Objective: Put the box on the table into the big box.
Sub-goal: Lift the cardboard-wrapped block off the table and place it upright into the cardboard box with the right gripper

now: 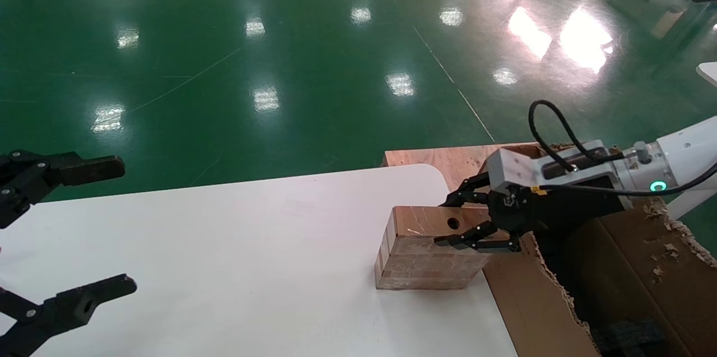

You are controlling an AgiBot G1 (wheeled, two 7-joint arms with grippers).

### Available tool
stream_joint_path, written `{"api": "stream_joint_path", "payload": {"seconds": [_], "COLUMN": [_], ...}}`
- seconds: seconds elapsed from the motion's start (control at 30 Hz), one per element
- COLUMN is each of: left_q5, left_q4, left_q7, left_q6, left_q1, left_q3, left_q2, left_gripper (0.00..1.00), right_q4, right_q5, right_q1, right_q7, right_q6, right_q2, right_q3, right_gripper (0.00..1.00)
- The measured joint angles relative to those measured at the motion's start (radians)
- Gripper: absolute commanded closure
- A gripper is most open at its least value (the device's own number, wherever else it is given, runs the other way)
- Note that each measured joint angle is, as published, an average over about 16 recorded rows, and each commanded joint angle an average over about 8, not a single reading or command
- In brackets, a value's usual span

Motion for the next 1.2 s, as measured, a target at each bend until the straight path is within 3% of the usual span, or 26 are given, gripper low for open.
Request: {"api": "stream_joint_path", "payload": {"seconds": [0.2, 0.37, 0.7, 0.97, 1.2], "left_q5": [0.000, 0.000, 0.000, 0.000, 0.000], "left_q4": [0.000, 0.000, 0.000, 0.000, 0.000], "left_q7": [0.000, 0.000, 0.000, 0.000, 0.000], "left_q6": [0.000, 0.000, 0.000, 0.000, 0.000], "left_q1": [0.000, 0.000, 0.000, 0.000, 0.000], "left_q3": [0.000, 0.000, 0.000, 0.000, 0.000], "left_q2": [0.000, 0.000, 0.000, 0.000, 0.000], "left_gripper": [0.00, 0.00, 0.00, 0.00, 0.00], "right_q4": [0.079, 0.182, 0.488, 0.735, 0.822], "right_q5": [0.068, 0.129, 0.153, 0.145, 0.205], "right_q1": [0.058, 0.115, 0.173, 0.168, 0.202], "right_q7": [0.105, 0.194, 0.359, 0.462, 0.447], "right_q6": [0.006, 0.047, 0.256, 0.502, 0.693], "right_q2": [0.071, 0.180, 0.542, 0.826, 0.939], "right_q3": [0.026, 0.064, 0.101, -0.022, -0.231], "right_gripper": [1.00, 1.00, 1.00, 1.00, 1.00]}}
